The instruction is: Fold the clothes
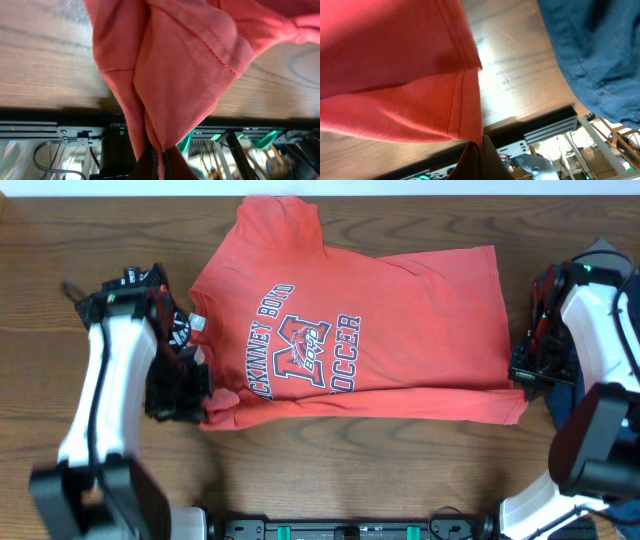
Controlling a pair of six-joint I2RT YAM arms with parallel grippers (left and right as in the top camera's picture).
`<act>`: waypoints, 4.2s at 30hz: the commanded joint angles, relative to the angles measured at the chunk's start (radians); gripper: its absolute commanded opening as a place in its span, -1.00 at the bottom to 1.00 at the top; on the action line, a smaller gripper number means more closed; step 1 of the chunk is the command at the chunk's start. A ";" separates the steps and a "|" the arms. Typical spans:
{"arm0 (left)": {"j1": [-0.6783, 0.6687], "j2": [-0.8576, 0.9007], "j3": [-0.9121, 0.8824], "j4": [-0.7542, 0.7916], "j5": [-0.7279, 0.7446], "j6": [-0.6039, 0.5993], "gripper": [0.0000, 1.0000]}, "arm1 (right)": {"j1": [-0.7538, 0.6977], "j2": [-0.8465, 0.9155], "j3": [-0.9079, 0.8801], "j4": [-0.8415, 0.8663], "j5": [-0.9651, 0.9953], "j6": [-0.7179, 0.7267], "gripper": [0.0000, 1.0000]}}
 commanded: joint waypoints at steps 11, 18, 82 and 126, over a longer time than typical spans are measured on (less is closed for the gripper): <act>0.001 -0.421 -0.066 -0.050 -0.064 -0.126 -0.88 | -0.075 -0.290 -0.077 -0.021 0.040 0.045 -0.97; 0.000 -0.482 -0.066 0.005 -0.093 -0.171 -0.88 | -0.083 -0.342 -0.101 0.011 0.058 0.045 -0.98; 0.000 0.124 -0.150 0.657 -0.235 -0.103 0.11 | -0.018 0.071 -0.348 0.705 -0.078 -0.064 -0.62; 0.064 0.035 -0.239 1.015 -0.193 -0.156 0.22 | -0.095 0.071 -0.378 0.699 0.058 0.011 -0.91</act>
